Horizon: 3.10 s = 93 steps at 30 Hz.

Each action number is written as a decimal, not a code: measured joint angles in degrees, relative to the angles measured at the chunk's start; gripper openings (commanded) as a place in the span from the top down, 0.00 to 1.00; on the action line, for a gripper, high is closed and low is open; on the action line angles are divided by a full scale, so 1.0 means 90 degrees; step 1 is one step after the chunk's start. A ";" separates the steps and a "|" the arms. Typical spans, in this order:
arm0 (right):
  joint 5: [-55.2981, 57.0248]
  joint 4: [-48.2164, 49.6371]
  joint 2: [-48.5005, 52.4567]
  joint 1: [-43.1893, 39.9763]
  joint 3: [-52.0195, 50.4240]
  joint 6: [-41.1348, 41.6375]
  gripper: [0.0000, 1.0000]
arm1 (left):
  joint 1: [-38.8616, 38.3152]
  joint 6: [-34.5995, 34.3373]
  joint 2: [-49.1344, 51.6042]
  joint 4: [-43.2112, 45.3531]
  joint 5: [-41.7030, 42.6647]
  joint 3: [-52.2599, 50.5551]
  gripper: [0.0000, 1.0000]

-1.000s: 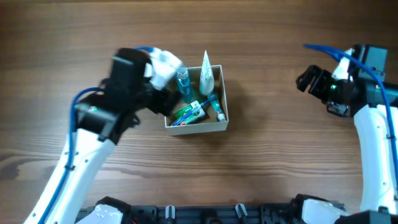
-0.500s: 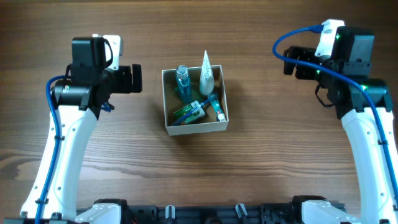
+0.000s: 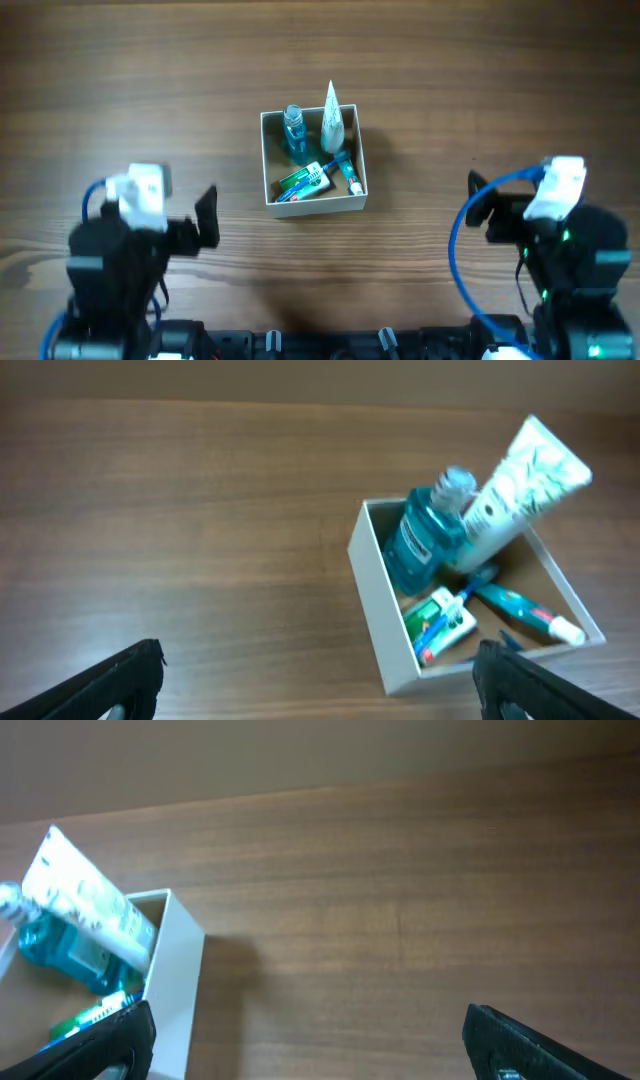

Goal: Pack container

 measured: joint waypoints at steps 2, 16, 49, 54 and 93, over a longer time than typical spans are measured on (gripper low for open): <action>0.0000 -0.0056 -0.0270 0.0000 -0.0136 0.0000 0.00 | 0.0000 -0.0061 -0.0818 0.0029 0.0017 -0.0554 0.00; 0.0000 -0.0053 -0.0338 0.0000 -0.0175 0.0046 0.00 | 0.0000 -0.0158 -0.1137 0.0121 0.0068 -0.1049 0.00; -0.0585 0.5132 -0.3220 0.0291 -0.5015 -0.0078 0.00 | 0.0000 -0.0158 -0.1139 0.0124 0.0092 -0.1052 0.00; -0.0585 0.4923 -0.3220 0.0323 -0.5054 -0.0080 0.00 | 0.0000 -0.0158 -0.1137 0.0121 0.0092 -0.1052 0.00; -0.0585 0.4920 -0.3218 0.0333 -0.5054 -0.0078 0.00 | 0.0551 -0.0155 -0.3585 0.4522 0.0078 -0.4903 0.00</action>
